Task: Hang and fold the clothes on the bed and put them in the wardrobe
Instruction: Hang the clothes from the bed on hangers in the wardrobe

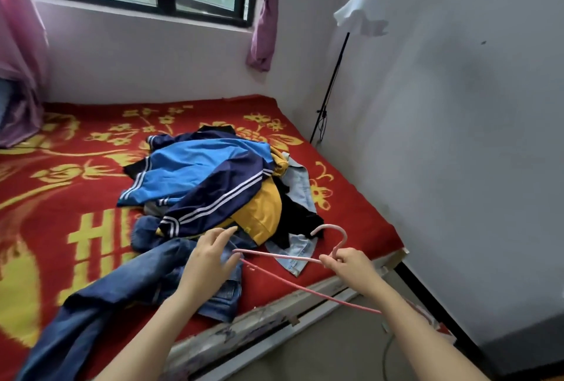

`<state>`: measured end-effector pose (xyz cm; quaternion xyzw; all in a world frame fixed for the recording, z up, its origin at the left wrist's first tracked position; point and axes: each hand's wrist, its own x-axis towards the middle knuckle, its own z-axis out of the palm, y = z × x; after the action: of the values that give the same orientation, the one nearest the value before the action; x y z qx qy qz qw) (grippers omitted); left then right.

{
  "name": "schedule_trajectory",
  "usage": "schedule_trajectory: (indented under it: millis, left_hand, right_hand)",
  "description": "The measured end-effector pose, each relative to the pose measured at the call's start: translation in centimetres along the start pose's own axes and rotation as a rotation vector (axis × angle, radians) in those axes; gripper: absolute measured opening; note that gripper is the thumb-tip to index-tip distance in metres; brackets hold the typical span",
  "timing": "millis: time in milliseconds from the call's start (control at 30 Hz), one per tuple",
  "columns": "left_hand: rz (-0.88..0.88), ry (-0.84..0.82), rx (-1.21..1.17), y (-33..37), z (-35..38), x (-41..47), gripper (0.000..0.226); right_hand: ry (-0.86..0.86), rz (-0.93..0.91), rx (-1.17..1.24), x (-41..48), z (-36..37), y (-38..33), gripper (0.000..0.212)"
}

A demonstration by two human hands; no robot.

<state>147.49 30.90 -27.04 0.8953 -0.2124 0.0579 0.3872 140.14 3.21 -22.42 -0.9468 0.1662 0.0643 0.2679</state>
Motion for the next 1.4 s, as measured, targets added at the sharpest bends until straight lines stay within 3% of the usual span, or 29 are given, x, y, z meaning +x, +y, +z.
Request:
schedule_trajectory:
  millis: [233,333,467,667,900,1233,1400]
  left_hand:
    - [-0.174,-0.111,0.006,-3.9,1.6,4.0,0.050]
    - [-0.220,-0.126,0.031,-4.4,2.2,6.4,0.052]
    - [-0.269,-0.093,0.068,-4.5,3.3,10.6,0.052]
    - [-0.438,0.015,0.133,-5.5,4.0,17.6,0.050]
    - [-0.548,0.068,0.094,-3.5,8.6,24.8,0.048]
    - [-0.707,0.100,0.145,-5.9,10.3,29.9,0.049]
    - [-0.797,0.096,0.143,-7.7,10.6,31.8,0.049]
  right_hand:
    - [0.132,0.308,0.231,5.8,0.2,5.8,0.035]
    - [0.146,0.310,0.356,9.4,-0.2,6.8,0.010]
    - [0.104,0.219,0.458,16.3,-1.1,7.5,0.039]
    - [0.034,0.209,0.465,28.8,-2.4,8.5,0.022]
    - [0.010,0.182,0.440,40.1,-3.1,7.3,0.027]
    - [-0.086,0.220,0.279,51.0,2.4,4.9,0.026]
    - [-0.088,0.266,0.311,55.8,5.5,3.9,0.026]
